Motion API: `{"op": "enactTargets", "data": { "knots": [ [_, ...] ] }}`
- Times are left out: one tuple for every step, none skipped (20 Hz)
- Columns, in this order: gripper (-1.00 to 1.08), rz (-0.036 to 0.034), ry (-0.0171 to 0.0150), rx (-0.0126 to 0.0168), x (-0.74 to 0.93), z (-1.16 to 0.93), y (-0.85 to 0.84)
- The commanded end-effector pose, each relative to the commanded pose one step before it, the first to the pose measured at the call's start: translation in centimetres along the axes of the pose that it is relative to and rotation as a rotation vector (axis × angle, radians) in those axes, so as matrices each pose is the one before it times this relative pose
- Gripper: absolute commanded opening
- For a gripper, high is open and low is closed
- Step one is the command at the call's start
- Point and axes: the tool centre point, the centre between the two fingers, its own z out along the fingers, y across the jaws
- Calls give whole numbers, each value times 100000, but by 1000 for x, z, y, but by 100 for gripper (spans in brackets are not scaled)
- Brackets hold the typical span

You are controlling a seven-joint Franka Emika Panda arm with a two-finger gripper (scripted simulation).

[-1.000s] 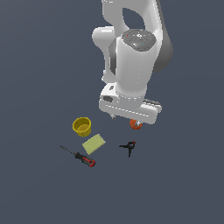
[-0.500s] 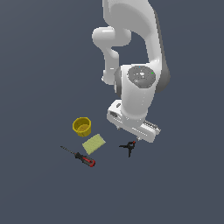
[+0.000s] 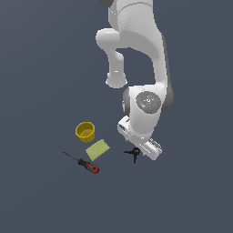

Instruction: Pick up a designated object from a clutter of objects.

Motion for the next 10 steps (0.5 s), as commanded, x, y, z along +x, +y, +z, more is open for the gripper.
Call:
{"op": "enactTargets", "data": {
  "knots": [
    [100,3822,76,-25,-132,1160,-200],
    [100,1165,2,-37,-58,378,-50],
    [100,1042,4,-33,-53,338,-42],
    [100,918,5,-30,-49,299,-36],
    [100,799,5,-27,-42,259,-28],
    [100,673,5,-23,-37,219,-24],
    [100,552,5,-19,-30,179,-18],
    [100,425,4,-15,-26,140,-15],
    [100,309,3,-11,-16,100,-9],
    [100,183,2,-6,-11,60,-6]
  ]
}}
